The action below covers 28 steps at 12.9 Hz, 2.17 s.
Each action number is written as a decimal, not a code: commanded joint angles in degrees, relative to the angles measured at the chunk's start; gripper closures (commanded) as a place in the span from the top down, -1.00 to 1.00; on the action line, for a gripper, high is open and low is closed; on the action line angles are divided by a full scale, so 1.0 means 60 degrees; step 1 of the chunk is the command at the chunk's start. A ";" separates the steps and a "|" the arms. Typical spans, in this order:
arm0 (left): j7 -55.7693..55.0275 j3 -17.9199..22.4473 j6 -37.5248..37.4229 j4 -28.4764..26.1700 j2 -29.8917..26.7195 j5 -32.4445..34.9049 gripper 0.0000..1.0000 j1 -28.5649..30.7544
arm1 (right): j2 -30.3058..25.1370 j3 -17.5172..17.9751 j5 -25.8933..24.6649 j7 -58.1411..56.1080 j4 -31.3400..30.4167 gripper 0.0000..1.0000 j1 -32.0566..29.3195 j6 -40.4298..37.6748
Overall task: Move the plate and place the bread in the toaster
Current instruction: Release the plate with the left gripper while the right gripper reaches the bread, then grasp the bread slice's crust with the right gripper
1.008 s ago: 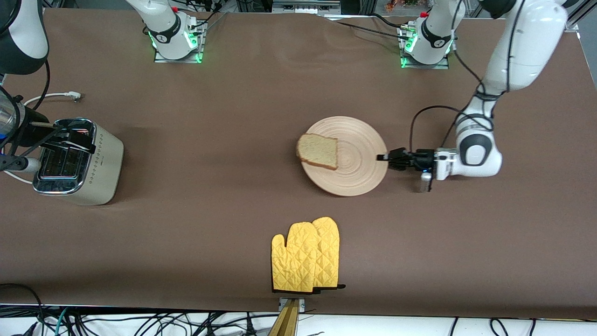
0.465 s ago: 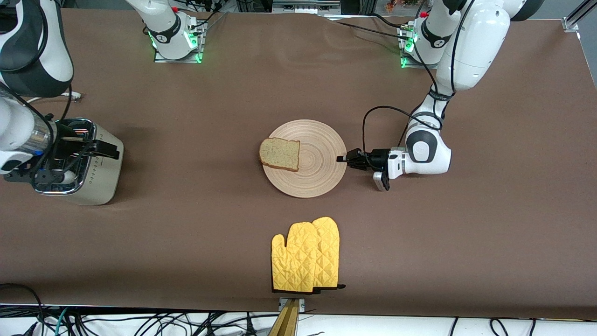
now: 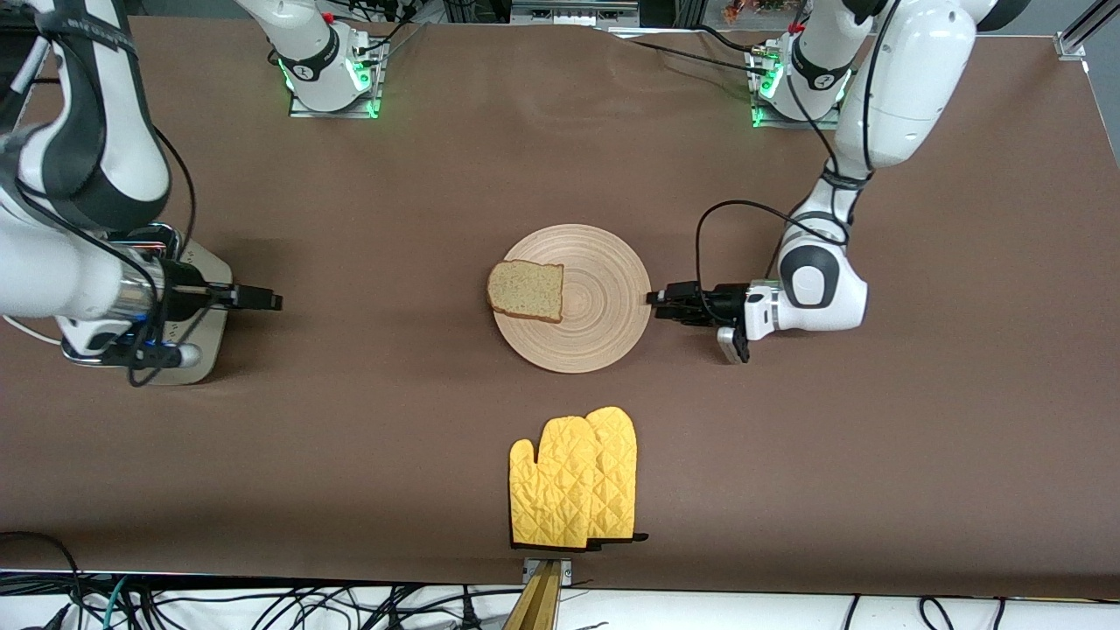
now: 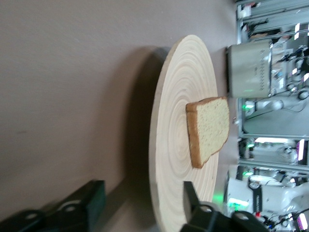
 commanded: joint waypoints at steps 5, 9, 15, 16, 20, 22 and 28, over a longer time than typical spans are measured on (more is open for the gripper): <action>-0.0755 0.0096 0.0494 -0.0308 -0.2161 0.4797 1.00 0.0776 | 0.1092 0.0003 0.1286 0.1021 -0.0021 1.00 0.1374 0.1294; -0.3691 0.0126 0.0378 0.0160 -0.3068 0.8266 1.00 0.0746 | 0.1810 0.0003 0.1831 0.1356 -0.0050 1.00 0.2267 0.2202; -0.9417 -0.0898 -0.1507 0.1036 -0.4899 1.2020 1.00 0.0614 | 0.2558 -0.0026 0.1802 0.2939 -0.0065 1.00 0.3820 0.3477; -1.0356 -0.1161 -0.1918 0.1460 -0.5033 1.2155 1.00 0.0614 | 0.2646 -0.0040 0.1802 0.3129 -0.0094 1.00 0.3982 0.3638; -1.2374 -0.1164 -0.4294 0.3397 -0.6069 1.2506 1.00 0.0629 | 0.2749 -0.0055 0.1729 0.3365 -0.0649 1.00 0.4509 0.4327; -1.1557 -0.0771 -0.4223 0.3223 -0.6760 1.2640 1.00 0.0644 | 0.2735 -0.0055 0.1700 0.3351 -0.0942 1.00 0.4555 0.4460; -1.0190 0.0609 -0.3841 0.2783 -0.6792 1.3153 1.00 0.0980 | 0.2427 -0.0085 0.1670 0.3351 -0.1383 1.00 0.4555 0.4242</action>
